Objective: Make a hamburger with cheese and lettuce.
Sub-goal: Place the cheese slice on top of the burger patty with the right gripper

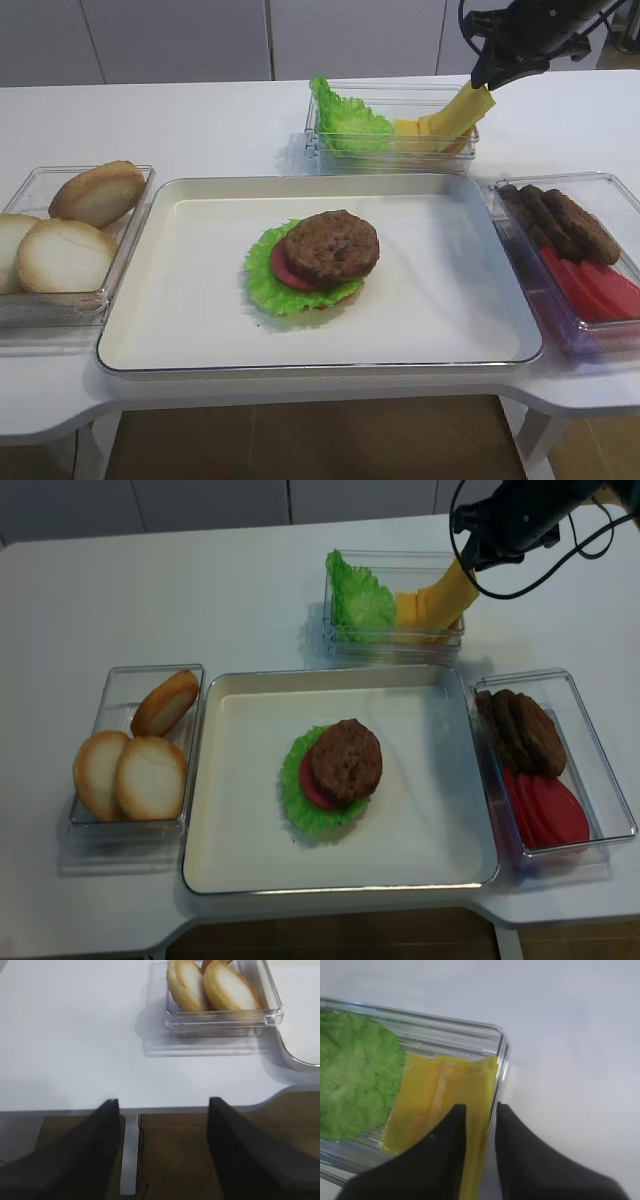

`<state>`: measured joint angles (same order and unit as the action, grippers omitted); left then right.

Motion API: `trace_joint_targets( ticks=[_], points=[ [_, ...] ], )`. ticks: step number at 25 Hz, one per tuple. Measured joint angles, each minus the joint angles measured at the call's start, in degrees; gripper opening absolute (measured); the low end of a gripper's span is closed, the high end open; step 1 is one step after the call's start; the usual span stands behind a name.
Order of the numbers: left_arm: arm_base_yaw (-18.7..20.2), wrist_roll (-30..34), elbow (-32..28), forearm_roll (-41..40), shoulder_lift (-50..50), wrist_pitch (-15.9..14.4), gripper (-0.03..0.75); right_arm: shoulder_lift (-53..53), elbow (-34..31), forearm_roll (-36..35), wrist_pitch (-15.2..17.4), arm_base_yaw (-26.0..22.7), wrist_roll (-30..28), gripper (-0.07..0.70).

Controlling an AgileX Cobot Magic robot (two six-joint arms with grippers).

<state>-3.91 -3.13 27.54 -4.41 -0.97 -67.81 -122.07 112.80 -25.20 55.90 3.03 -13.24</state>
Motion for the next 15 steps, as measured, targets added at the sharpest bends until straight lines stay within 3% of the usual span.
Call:
trace_joint_targets(
  ticks=[11,15],
  points=[
    [0.0,0.0,0.0,0.0,0.0,0.0,0.415,0.0,0.0,0.0,1.88,0.0,1.2,0.181],
    [0.0,0.0,0.0,0.0,0.0,0.0,0.416,0.0,0.0,0.0,2.03,0.0,1.43,0.148]
  ],
)
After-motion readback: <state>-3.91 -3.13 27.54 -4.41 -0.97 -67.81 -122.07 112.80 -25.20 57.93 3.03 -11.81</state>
